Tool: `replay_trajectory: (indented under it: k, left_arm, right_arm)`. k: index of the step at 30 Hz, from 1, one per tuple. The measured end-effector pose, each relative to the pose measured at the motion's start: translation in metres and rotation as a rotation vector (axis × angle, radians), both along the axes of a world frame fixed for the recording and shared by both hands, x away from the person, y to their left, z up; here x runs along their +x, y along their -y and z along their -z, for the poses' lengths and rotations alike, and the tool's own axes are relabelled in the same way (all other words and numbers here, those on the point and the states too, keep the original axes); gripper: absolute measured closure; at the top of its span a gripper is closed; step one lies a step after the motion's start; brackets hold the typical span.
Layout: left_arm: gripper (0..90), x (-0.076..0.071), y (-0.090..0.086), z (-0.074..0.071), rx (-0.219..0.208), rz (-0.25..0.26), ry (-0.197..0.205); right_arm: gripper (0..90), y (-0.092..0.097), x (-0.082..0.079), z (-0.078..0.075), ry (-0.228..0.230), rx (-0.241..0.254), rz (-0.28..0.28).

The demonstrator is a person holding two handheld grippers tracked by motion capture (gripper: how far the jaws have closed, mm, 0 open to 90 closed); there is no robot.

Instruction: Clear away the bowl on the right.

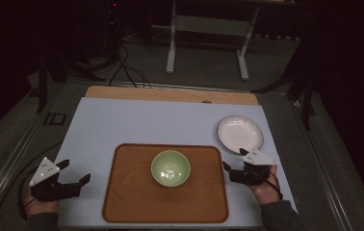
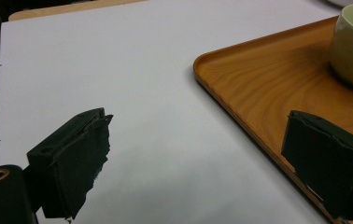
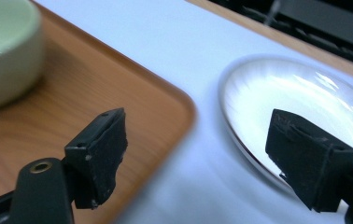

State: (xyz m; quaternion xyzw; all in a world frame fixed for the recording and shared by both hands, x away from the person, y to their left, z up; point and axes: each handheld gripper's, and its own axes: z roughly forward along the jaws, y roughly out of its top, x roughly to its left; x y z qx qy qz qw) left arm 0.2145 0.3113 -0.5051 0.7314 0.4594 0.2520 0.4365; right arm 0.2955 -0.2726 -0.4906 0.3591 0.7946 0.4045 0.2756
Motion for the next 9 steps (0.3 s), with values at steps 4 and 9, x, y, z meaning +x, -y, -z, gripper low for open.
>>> replay_trajectory:
  k: [4,9]
  left_arm:
    - [7.4,0.000,0.000,0.000,0.002,0.002,0.001]
    - [7.4,0.000,0.000,0.000,-0.001,-0.004,0.003]
  right_arm:
    - [18.8,0.023,-0.001,0.008,-0.033,0.016,0.103]
    - [16.3,0.037,-0.003,0.009,-0.033,0.033,0.158]
